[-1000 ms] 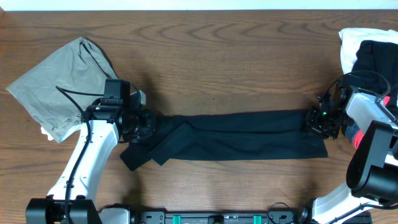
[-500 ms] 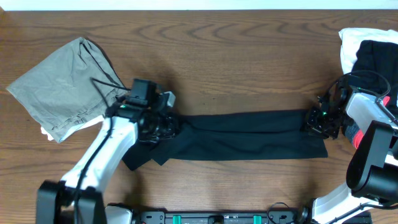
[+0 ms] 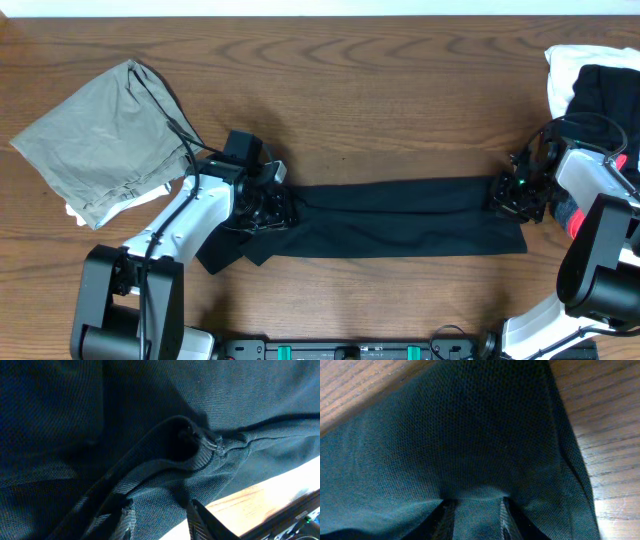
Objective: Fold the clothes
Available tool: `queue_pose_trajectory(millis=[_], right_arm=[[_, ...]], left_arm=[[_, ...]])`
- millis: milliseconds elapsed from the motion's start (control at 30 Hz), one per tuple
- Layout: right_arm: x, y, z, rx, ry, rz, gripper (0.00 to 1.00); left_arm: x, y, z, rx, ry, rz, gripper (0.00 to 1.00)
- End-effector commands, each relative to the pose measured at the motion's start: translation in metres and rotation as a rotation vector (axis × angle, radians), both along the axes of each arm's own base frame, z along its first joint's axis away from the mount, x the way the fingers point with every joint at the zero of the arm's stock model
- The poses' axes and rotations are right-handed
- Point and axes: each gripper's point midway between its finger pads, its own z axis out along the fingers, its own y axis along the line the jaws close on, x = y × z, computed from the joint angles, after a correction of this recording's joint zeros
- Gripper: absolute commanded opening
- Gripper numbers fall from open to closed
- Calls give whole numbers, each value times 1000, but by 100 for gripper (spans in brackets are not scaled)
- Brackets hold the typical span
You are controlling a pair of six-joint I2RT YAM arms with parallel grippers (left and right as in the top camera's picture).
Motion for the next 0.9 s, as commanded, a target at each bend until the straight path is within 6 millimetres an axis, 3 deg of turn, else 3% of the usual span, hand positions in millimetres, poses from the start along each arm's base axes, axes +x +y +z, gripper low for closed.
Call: queue_pose_trajectory(millis=[0, 133, 333, 633, 867], right_arm=[[-13, -3, -20, -31, 72, 24, 31], [-13, -3, -20, -30, 72, 24, 31], [-13, -2, -20, -30, 73, 24, 31], [-13, -2, -20, -29, 73, 23, 31], [-13, -2, -20, -29, 74, 23, 32]], left_arm=[[15, 0, 14, 13, -101, -55, 39], [30, -3, 29, -5, -188, -63, 48], [43, -6, 29, -9, -239, -58, 55], [49, -7, 23, -11, -244, -58, 55], [45, -16, 7, -6, -208, -87, 55]])
